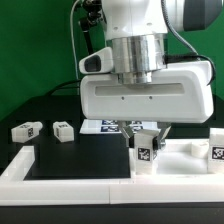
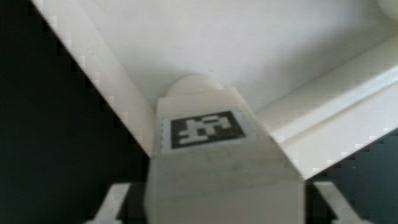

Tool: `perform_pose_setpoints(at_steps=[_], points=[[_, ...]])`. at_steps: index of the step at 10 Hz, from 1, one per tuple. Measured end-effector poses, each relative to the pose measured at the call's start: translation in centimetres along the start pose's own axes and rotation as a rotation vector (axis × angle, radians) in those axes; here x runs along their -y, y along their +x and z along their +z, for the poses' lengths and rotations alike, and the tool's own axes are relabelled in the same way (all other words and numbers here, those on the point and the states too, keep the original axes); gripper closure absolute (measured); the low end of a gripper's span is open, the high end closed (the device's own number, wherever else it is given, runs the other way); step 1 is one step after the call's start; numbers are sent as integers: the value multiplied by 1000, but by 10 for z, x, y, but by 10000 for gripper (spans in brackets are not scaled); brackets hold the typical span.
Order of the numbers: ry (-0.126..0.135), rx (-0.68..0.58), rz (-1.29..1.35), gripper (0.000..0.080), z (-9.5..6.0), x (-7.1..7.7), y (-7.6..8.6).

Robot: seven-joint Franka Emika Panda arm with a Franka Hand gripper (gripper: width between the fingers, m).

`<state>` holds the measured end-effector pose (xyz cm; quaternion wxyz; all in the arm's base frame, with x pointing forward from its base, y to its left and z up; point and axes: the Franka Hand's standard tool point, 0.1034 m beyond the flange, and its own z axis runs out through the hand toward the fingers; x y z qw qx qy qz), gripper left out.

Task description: Assemble square table

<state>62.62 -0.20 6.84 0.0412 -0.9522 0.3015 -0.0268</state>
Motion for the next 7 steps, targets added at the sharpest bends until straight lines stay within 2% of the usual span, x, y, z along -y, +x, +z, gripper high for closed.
perform_pose_setpoints(at_steps=[3, 7], points=[[-25, -9, 98, 487, 0, -5, 0], [-27, -10, 64, 485, 0, -5, 1]])
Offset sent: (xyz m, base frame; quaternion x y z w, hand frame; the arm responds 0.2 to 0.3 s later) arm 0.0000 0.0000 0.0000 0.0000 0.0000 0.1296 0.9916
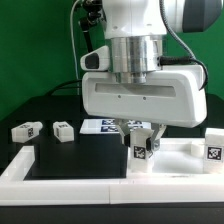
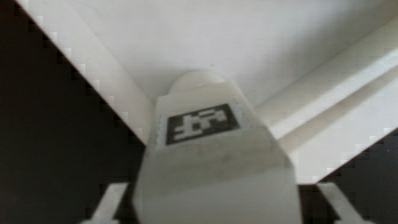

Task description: Assemble square table

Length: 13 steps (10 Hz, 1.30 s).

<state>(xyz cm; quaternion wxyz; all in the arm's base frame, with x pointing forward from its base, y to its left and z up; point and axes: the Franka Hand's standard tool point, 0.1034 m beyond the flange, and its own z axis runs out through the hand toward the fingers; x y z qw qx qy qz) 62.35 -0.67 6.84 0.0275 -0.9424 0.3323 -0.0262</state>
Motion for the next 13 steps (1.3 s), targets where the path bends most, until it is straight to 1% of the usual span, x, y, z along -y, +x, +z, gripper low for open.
perform_pose_setpoints(at_steps=[1, 2, 3, 4, 5, 6, 8, 13], points=[[1, 0, -2, 485, -1, 0, 0], [3, 10, -6, 485, -9, 2, -4], [17, 7, -10, 388, -24, 7, -11], [30, 5, -15, 253, -37, 13, -19], [37, 6, -15, 253, -46, 19, -25], [44, 6, -17, 167, -52, 26, -30], [39, 8, -23, 155, -48, 24, -30], [39, 9, -23, 150, -47, 24, -30]])
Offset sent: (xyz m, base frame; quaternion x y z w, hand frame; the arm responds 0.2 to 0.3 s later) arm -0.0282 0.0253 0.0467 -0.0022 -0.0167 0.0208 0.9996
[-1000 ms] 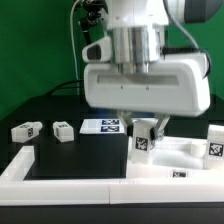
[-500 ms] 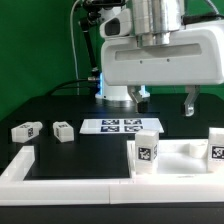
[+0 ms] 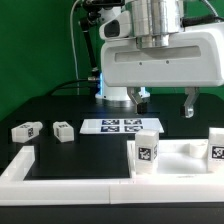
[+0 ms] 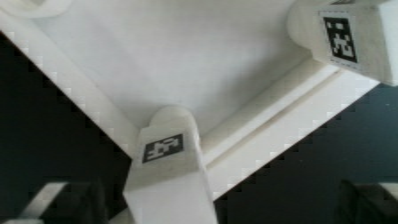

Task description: Assemble square table

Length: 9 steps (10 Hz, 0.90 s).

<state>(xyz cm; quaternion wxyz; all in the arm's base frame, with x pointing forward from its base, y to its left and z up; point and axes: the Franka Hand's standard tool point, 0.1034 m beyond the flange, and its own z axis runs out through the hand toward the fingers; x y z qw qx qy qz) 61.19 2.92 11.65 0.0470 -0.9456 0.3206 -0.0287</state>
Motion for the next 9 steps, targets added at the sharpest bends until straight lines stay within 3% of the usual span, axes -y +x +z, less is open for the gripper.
perform_pose_setpoints(at_steps=[1, 4, 5, 9], points=[[1, 1, 23, 150, 1, -1, -2], [-13, 54, 240, 150, 18, -19, -35], [2, 80, 410, 150, 28, -21, -47], [7, 70, 400, 150, 32, -21, -46]])
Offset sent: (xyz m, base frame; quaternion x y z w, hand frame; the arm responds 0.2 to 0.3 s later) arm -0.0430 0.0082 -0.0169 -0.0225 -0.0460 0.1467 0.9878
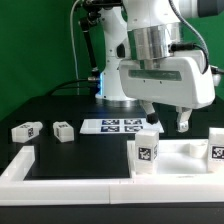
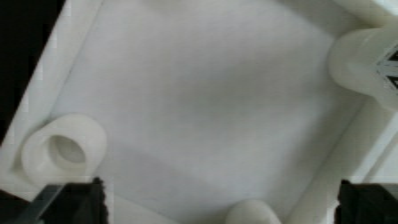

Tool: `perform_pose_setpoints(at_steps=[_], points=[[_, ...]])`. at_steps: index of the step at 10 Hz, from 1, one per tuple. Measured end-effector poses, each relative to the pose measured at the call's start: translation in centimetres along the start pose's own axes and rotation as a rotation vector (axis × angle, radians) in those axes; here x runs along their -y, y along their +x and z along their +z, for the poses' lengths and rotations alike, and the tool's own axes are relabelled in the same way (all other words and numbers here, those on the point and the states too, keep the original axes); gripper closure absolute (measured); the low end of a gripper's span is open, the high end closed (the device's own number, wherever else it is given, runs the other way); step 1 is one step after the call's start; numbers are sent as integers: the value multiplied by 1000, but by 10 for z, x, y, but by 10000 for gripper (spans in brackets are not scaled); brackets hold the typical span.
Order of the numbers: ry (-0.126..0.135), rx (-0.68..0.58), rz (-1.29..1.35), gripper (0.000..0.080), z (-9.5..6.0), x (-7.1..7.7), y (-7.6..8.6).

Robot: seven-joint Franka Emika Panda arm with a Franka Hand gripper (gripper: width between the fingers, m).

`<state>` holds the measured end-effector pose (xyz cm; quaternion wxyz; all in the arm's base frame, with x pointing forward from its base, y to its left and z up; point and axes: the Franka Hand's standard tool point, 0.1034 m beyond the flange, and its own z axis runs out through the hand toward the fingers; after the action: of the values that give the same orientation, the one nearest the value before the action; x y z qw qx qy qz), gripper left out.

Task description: Assemble square table

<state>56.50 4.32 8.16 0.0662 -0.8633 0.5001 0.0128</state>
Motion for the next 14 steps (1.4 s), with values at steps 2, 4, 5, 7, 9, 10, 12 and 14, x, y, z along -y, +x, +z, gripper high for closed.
perform_pose_setpoints(at_steps=[2, 4, 5, 7, 9, 10, 12, 14], points=[[2, 4, 53, 150, 1, -3, -3], [-43, 28, 231, 150, 11, -30, -31], [-57, 29, 326, 150, 18, -32, -39], [-48, 11, 322, 150, 26, -31, -39], [-48, 11, 322, 150, 26, -30, -39], [-48, 11, 322, 150, 26, -31, -40], [12, -32, 381, 150, 34, -43, -39], [50, -89, 422, 150, 51, -66, -48]])
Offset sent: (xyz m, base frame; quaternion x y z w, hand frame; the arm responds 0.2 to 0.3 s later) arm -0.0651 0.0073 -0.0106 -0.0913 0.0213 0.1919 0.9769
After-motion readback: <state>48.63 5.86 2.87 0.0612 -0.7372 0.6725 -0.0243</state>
